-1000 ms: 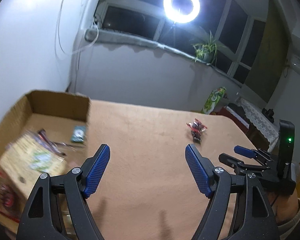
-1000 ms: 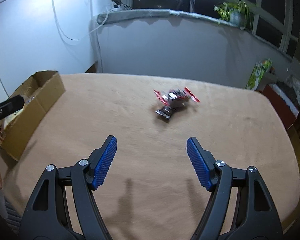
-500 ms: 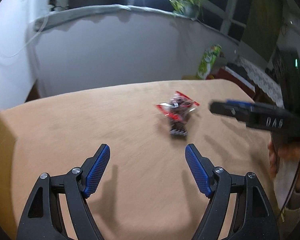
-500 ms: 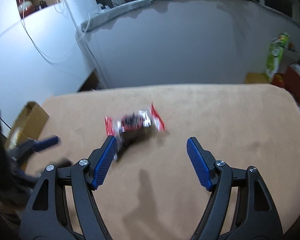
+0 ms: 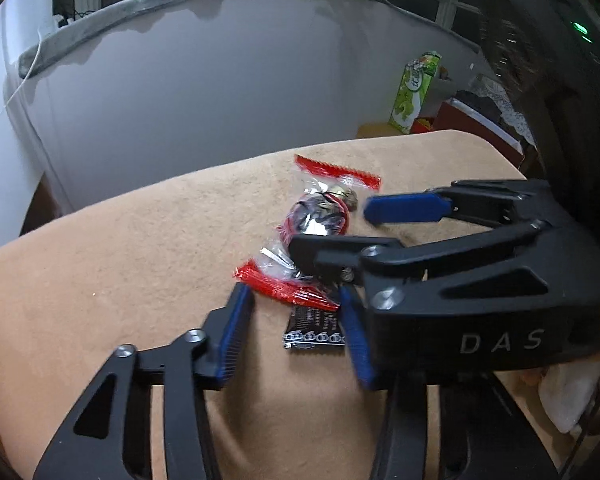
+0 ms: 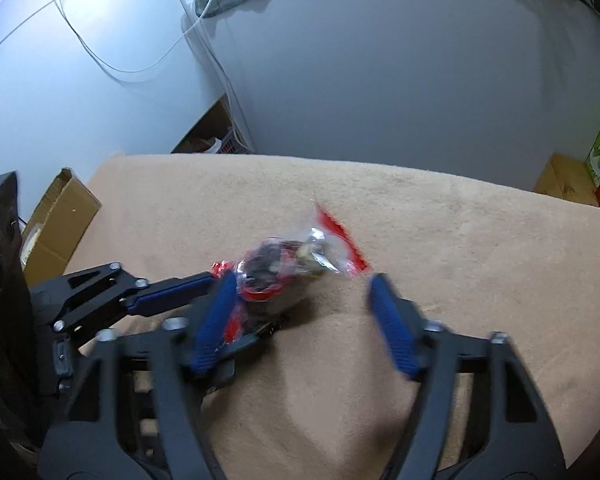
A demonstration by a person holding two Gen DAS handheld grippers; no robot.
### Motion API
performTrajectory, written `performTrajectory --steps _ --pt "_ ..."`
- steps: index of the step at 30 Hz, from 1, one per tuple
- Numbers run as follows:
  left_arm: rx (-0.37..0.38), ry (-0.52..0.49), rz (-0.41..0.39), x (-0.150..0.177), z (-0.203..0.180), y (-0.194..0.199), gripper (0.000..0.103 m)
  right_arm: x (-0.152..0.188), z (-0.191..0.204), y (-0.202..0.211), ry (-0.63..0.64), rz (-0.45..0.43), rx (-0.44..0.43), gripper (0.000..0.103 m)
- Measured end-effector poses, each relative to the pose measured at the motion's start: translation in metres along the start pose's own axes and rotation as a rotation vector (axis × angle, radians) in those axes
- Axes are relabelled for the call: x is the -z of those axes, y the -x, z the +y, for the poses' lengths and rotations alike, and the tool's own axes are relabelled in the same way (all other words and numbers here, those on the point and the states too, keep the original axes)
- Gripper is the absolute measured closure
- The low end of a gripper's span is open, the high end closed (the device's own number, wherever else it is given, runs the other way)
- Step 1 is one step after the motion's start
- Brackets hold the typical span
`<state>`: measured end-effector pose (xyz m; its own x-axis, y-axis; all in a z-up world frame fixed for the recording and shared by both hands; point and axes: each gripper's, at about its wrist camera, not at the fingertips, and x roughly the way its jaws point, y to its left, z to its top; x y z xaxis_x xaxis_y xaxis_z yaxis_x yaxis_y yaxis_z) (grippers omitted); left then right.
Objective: Organize snacks
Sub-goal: 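Grasp the dark square candy with left tool while right tool grasps the red-wrapped chocolate, then carry both candies over the box and open both tools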
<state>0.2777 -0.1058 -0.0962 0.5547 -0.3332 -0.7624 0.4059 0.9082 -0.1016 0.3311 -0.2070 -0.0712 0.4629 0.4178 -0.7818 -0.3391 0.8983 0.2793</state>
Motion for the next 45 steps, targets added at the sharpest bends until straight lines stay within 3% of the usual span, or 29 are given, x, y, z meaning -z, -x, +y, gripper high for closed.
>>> performTrajectory --steps 6,15,18,22,26,29,38,45 --pt "0.057 -0.037 0.002 0.003 -0.005 0.004 0.08 0.012 -0.004 0.014 -0.033 -0.033 -0.019 0.06" --pt "0.189 -0.078 0.02 0.022 -0.01 0.024 0.081 0.048 -0.014 0.05 -0.141 -0.115 -0.049 0.062" --pt "0.192 -0.114 0.025 0.038 -0.015 0.037 0.081 0.063 -0.017 0.067 -0.178 -0.144 -0.042 0.062" --pt "0.187 -0.068 0.004 0.051 -0.005 0.053 0.081 0.089 -0.012 0.093 -0.189 -0.167 0.003 0.062" --pt "0.169 -0.03 -0.036 0.058 0.0 0.068 0.081 0.115 0.007 0.112 -0.15 -0.187 0.141 0.062" --pt "0.136 -0.003 -0.08 0.062 0.001 0.081 0.081 0.129 0.022 0.117 -0.134 -0.205 0.192 0.062" --pt "-0.021 -0.004 -0.23 0.066 -0.01 0.139 0.081 0.144 0.064 0.133 -0.083 -0.267 0.204 0.062" --pt "-0.107 -0.02 -0.326 0.074 -0.004 0.187 0.081 0.123 0.106 0.153 -0.006 -0.322 0.191 0.062"
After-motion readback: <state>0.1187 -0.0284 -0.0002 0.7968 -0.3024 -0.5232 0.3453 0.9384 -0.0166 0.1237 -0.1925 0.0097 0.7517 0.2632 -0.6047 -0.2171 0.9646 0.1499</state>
